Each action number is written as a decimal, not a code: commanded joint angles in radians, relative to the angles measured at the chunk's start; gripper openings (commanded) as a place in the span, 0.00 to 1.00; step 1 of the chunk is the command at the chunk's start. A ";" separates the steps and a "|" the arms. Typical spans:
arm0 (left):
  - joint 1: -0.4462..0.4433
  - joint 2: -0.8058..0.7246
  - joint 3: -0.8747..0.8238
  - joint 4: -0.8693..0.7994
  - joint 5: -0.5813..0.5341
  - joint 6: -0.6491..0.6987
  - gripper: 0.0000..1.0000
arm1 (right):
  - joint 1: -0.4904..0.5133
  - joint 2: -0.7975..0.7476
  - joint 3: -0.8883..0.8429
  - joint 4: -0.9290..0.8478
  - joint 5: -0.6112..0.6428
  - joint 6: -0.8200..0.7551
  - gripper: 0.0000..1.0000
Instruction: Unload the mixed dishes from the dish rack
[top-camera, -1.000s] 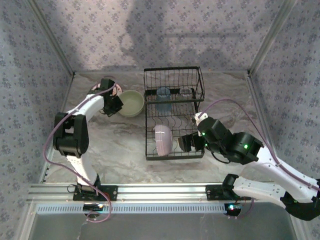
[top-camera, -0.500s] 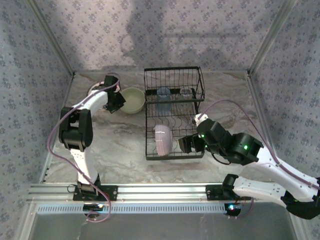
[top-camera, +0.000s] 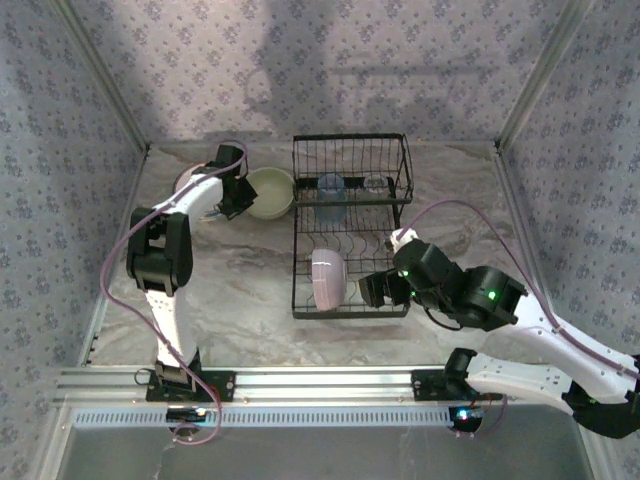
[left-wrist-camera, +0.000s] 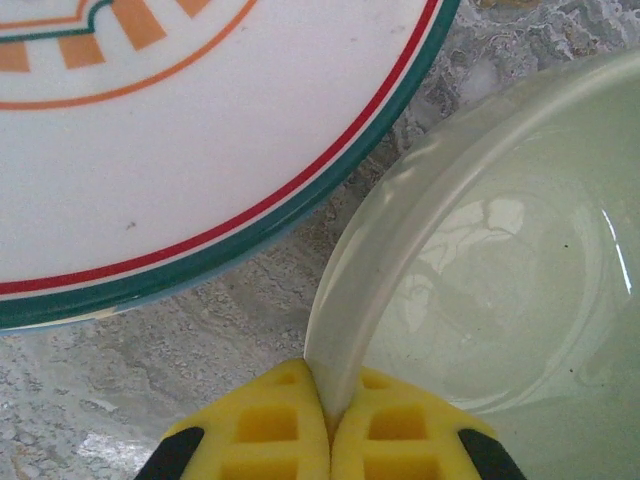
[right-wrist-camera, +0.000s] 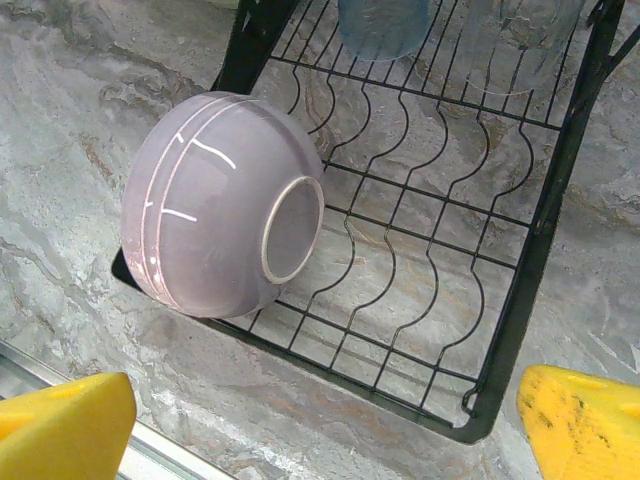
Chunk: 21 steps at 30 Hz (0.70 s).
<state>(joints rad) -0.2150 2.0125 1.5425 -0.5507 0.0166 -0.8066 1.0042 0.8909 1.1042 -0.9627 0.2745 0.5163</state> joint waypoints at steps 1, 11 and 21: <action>-0.024 -0.016 0.047 0.062 0.075 -0.008 0.01 | 0.008 -0.011 0.025 -0.024 0.029 0.022 1.00; -0.020 -0.003 0.054 0.053 0.077 -0.017 0.09 | 0.012 -0.010 0.027 -0.025 0.027 0.031 1.00; -0.017 -0.023 0.050 0.056 0.094 -0.012 0.33 | 0.018 -0.009 0.025 -0.025 0.031 0.039 1.00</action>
<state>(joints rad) -0.2184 2.0167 1.5612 -0.5373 0.0631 -0.8242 1.0153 0.8909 1.1042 -0.9627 0.2779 0.5350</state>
